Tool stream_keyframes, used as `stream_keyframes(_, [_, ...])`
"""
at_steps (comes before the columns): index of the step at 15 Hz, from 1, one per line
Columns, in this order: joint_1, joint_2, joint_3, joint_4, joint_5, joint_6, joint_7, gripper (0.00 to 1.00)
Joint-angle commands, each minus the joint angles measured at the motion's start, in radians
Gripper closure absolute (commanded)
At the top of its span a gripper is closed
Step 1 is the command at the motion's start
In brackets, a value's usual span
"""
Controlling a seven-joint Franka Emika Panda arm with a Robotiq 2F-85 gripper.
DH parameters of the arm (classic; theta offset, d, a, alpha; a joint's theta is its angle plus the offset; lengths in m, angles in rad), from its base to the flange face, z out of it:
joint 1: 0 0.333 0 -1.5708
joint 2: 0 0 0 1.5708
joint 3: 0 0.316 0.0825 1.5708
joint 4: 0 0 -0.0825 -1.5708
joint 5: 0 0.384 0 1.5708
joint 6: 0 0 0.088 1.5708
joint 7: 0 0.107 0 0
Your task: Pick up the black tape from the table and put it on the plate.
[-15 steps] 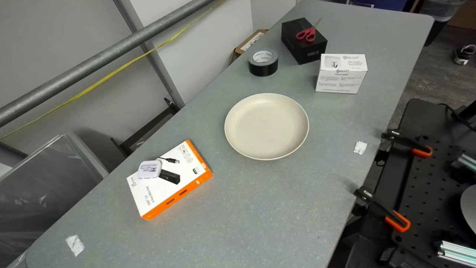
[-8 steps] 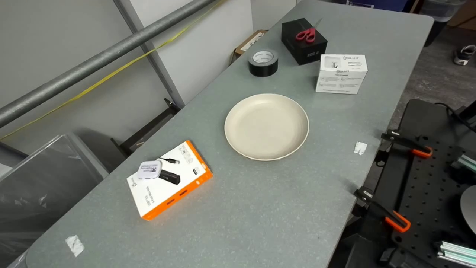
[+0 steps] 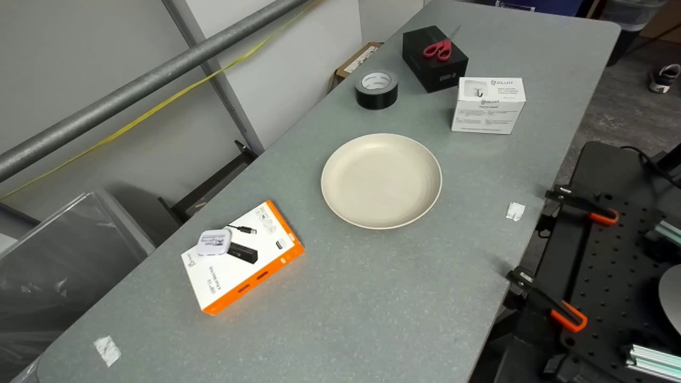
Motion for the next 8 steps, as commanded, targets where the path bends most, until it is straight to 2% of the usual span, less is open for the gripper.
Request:
stream_keyframes(1, [-0.002, 0.255, -0.006, 0.187, 0.094, -0.002, -0.017, 0.00])
stream_keyframes(5, [-0.009, 0.495, 0.003, 0.359, 0.075, 0.016, 0.020, 0.00])
stream_keyframes(8, [-0.005, 0.625, -0.005, 0.474, 0.054, 0.012, 0.063, 0.00])
